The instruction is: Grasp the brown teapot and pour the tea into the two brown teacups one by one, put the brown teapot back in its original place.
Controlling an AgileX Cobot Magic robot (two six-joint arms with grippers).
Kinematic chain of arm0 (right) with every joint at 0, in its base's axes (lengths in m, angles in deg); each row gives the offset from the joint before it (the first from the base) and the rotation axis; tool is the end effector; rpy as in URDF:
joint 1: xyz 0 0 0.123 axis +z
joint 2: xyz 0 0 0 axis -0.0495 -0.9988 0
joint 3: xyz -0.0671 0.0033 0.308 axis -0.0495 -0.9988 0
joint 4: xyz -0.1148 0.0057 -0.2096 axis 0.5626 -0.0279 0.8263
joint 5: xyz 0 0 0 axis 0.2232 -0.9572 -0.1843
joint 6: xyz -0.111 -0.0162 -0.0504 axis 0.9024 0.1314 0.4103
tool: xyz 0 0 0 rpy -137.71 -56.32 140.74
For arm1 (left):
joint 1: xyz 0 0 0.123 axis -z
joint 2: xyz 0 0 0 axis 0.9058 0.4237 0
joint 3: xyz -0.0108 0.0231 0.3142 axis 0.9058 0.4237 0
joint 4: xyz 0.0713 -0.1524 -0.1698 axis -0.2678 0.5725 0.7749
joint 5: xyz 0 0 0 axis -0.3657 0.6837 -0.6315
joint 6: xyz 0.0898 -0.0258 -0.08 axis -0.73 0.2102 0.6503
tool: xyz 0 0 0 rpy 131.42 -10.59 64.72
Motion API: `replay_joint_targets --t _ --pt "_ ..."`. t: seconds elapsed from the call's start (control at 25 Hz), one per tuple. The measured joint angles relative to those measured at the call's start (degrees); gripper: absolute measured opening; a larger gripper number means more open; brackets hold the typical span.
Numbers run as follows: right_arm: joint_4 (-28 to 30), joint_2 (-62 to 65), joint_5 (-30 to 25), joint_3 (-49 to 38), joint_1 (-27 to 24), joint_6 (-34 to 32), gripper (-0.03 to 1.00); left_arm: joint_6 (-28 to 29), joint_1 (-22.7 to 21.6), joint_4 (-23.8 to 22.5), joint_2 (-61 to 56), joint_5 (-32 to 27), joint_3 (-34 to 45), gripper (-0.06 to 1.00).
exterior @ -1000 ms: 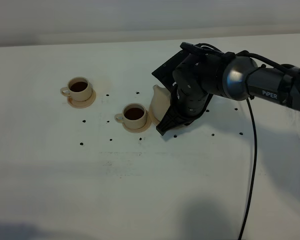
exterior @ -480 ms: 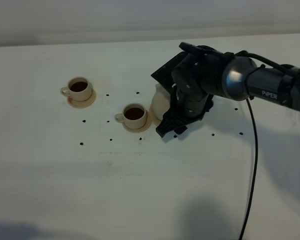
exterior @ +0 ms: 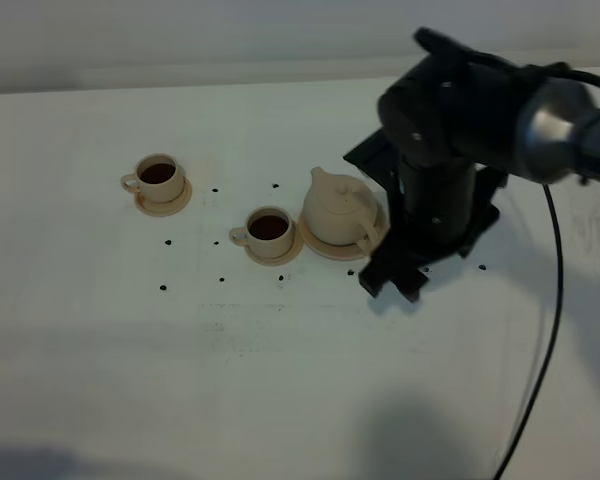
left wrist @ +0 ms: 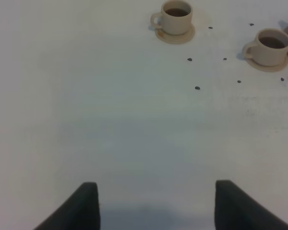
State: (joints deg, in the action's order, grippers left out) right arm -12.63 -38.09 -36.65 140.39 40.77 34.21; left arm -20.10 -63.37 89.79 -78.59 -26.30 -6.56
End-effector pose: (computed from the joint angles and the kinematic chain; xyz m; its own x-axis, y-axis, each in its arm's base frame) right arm 0.2952 0.2136 0.2169 -0.7810 -0.6242 0.0196 -0.6225 0.7755 -0.1050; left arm -0.0201 -0.0036 0.2579 -0.4523 0.0000 -0.8918 0.0512 0.9983 -0.0260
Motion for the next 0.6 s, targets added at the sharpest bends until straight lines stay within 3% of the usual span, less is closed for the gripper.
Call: replay_joint_targets --t 0.16,0.6 --pt "-3.68 8.72 -0.23 -8.44 0.0 0.91 0.54 0.0 0.0 0.0 0.0 0.0 0.0 0.5" --pt "-7.11 41.08 0.8 -37.3 0.0 0.81 0.53 0.0 0.0 0.0 0.0 0.0 0.0 0.5"
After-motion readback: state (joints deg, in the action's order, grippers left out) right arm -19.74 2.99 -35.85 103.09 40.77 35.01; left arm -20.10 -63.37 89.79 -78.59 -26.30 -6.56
